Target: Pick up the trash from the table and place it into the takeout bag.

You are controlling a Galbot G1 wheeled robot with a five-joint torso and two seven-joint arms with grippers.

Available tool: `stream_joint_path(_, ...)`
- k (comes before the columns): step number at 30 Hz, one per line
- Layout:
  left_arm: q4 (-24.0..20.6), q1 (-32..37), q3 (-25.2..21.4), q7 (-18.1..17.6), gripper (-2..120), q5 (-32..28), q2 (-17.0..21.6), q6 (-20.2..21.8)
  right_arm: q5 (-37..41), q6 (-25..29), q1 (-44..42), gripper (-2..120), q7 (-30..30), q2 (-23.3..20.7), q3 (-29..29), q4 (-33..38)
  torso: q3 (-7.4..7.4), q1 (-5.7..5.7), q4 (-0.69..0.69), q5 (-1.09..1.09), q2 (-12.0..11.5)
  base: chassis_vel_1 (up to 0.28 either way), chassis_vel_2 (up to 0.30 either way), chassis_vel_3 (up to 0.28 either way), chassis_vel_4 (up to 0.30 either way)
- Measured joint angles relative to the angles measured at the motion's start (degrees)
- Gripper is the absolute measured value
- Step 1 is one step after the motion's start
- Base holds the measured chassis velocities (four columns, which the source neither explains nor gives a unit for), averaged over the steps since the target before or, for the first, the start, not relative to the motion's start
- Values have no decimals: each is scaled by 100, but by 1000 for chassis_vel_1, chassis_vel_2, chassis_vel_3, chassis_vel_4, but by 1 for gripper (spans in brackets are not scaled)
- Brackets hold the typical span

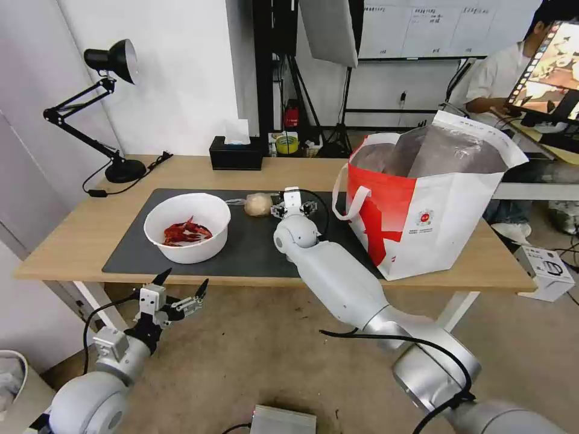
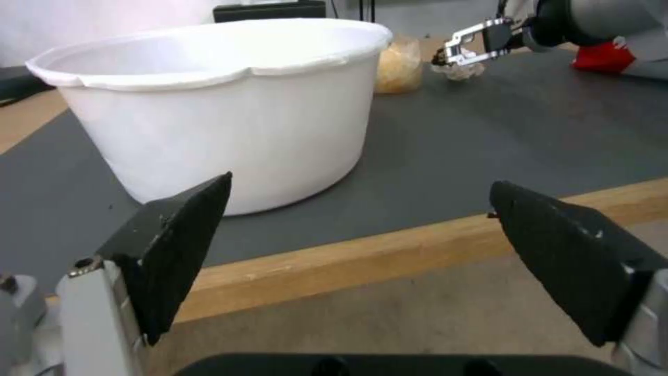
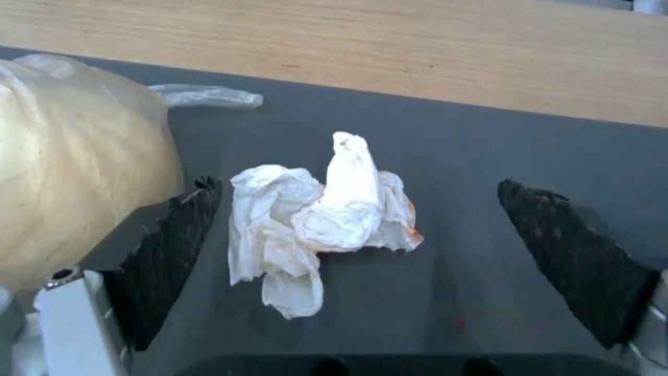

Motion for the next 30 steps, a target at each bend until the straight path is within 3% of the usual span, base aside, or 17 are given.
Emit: stream_joint_path(30, -98, 62, -29, -3, 100, 102, -113, -66, 136, 153, 156, 100, -629, -11, 99, -437, 0, 0, 0, 0, 0, 0, 0, 0, 0)
